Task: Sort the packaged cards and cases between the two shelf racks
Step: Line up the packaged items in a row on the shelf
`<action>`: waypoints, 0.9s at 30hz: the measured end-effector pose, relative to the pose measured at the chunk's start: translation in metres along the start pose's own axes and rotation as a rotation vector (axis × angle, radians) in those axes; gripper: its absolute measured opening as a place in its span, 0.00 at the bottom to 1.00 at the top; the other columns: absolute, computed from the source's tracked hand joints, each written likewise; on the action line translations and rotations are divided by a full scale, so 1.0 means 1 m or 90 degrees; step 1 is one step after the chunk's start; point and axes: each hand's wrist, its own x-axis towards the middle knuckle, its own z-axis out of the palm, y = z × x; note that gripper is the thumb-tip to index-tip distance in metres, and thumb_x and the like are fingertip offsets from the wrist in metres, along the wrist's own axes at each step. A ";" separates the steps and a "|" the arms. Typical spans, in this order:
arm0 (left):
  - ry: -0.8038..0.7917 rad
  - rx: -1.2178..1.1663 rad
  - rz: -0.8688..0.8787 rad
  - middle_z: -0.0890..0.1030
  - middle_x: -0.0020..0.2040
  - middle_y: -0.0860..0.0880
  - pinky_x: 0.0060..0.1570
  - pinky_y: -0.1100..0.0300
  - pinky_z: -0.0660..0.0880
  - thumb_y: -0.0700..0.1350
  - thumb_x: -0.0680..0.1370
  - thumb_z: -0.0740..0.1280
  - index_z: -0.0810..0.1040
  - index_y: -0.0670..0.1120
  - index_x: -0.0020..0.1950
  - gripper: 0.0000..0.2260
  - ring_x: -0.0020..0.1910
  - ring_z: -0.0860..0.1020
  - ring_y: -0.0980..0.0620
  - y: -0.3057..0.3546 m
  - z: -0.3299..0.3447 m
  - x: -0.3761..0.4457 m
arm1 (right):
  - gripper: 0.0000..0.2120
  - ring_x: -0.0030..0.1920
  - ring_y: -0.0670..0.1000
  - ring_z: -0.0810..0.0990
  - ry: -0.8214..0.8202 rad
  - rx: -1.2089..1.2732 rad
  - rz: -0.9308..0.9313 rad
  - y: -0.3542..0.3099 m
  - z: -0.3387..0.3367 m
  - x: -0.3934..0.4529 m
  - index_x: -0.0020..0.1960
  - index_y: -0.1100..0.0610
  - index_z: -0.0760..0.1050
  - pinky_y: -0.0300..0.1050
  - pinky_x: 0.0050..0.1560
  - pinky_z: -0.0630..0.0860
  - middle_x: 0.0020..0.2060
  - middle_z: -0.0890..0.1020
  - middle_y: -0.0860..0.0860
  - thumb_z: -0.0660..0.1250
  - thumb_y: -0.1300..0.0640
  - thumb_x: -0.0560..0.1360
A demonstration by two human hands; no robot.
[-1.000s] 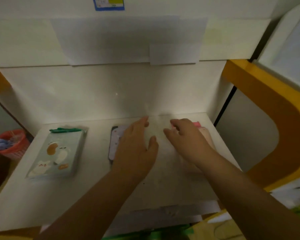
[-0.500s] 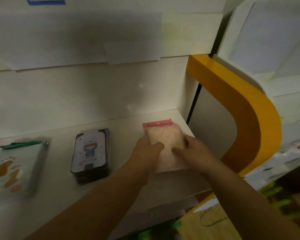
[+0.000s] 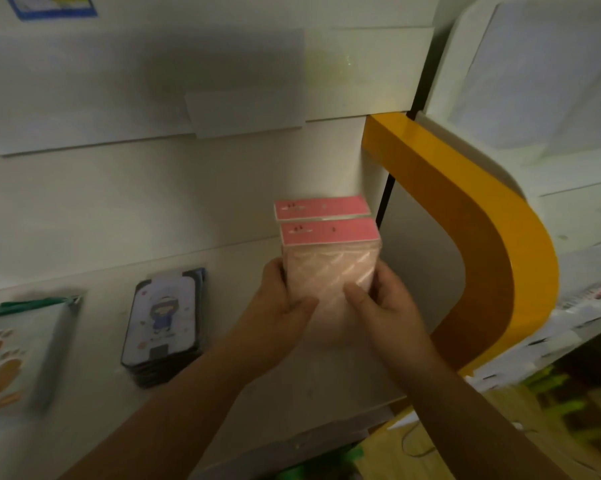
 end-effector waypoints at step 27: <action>0.041 0.104 0.117 0.69 0.63 0.56 0.63 0.73 0.64 0.50 0.76 0.69 0.59 0.48 0.72 0.29 0.63 0.69 0.60 -0.053 0.008 0.008 | 0.23 0.60 0.40 0.78 0.030 -0.128 -0.072 0.039 0.008 0.005 0.70 0.51 0.70 0.34 0.57 0.76 0.60 0.80 0.44 0.68 0.59 0.76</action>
